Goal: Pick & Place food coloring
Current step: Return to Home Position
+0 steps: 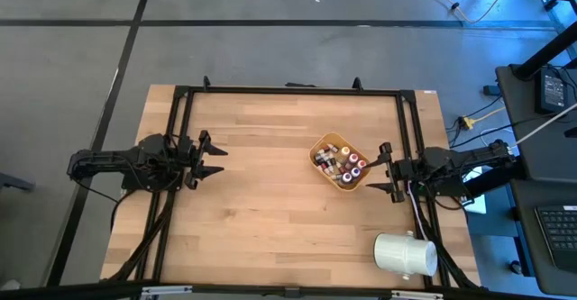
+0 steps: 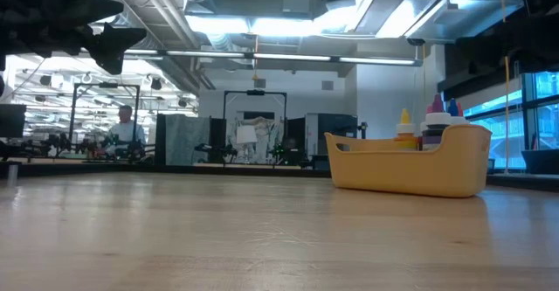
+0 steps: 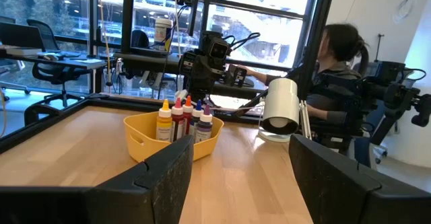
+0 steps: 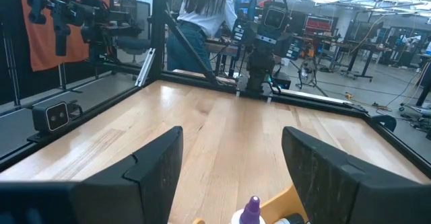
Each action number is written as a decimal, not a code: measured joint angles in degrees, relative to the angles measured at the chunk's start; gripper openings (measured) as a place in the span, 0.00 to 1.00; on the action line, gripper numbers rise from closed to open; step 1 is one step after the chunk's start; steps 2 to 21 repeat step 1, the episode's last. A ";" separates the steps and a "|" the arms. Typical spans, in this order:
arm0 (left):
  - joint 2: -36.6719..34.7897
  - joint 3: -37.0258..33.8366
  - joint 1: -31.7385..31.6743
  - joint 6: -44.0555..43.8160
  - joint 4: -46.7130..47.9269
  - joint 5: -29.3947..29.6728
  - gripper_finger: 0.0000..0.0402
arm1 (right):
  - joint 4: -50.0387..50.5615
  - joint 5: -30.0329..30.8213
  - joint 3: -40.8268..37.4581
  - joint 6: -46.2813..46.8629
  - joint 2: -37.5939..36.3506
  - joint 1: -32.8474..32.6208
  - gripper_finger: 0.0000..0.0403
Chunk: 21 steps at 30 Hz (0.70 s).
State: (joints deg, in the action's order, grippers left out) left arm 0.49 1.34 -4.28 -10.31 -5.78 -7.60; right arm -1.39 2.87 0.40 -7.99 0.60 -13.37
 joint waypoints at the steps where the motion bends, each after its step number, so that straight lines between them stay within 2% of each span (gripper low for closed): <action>1: -0.01 0.00 0.00 0.00 0.00 0.00 0.60 | 0.00 0.00 0.00 0.00 0.00 -0.02 0.63; 21: -0.01 0.00 0.00 0.00 0.00 0.00 0.60 | 0.00 0.00 0.00 0.00 0.00 -0.02 0.63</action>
